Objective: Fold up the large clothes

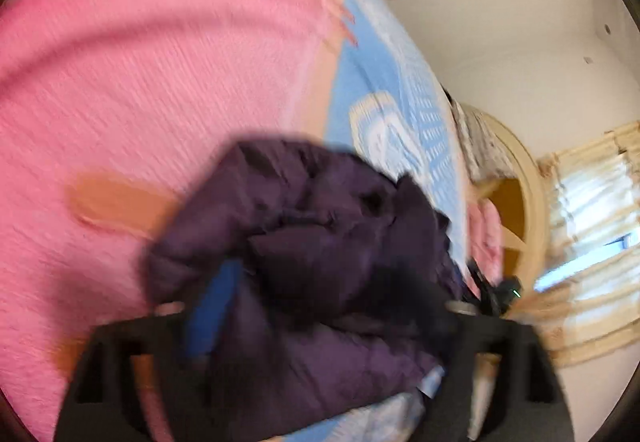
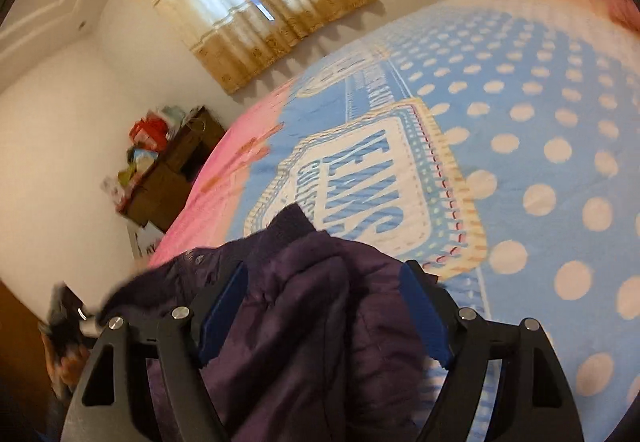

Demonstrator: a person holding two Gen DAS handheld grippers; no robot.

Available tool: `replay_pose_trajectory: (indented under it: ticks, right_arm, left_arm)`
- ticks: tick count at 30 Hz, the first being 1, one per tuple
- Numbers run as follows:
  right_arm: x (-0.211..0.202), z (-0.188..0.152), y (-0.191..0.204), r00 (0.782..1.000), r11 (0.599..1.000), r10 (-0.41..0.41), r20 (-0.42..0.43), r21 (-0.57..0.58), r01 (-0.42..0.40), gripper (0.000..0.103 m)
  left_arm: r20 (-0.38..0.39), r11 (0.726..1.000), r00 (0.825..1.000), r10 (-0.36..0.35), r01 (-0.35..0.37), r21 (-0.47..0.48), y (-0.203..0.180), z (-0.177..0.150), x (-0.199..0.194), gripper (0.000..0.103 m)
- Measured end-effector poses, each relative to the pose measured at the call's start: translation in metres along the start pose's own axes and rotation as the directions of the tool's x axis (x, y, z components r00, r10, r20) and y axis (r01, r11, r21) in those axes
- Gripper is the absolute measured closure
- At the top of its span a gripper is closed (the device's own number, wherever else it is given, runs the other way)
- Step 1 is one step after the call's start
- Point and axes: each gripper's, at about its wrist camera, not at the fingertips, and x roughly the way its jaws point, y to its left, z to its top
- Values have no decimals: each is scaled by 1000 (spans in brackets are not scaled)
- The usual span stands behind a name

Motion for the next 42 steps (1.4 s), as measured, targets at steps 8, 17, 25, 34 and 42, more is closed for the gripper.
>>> replay_pose_trajectory:
  ticks: [8, 17, 25, 34, 42]
  right_arm:
    - [-9, -5, 93, 997, 952, 40, -69, -301, -59, 25]
    - [70, -66, 146, 938, 766, -310, -152, -624, 152, 74]
    - [26, -35, 163, 976, 800, -201, 89, -559, 216, 78]
    - [61, -46, 144, 966, 824, -257, 34, -514, 238, 78]
    - [39, -41, 155, 975, 819, -197, 106, -529, 224, 78]
  left_arm:
    - [166, 944, 969, 181, -218, 247, -30, -41, 0, 0]
    - [321, 640, 877, 356, -480, 601, -94, -104, 93, 74]
    - [544, 597, 784, 301, -599, 533, -113, -102, 61, 99]
    - [521, 566, 784, 336, -611, 554, -122, -92, 85, 4]
    - [537, 483, 746, 395, -665, 569, -121, -97, 101, 99]
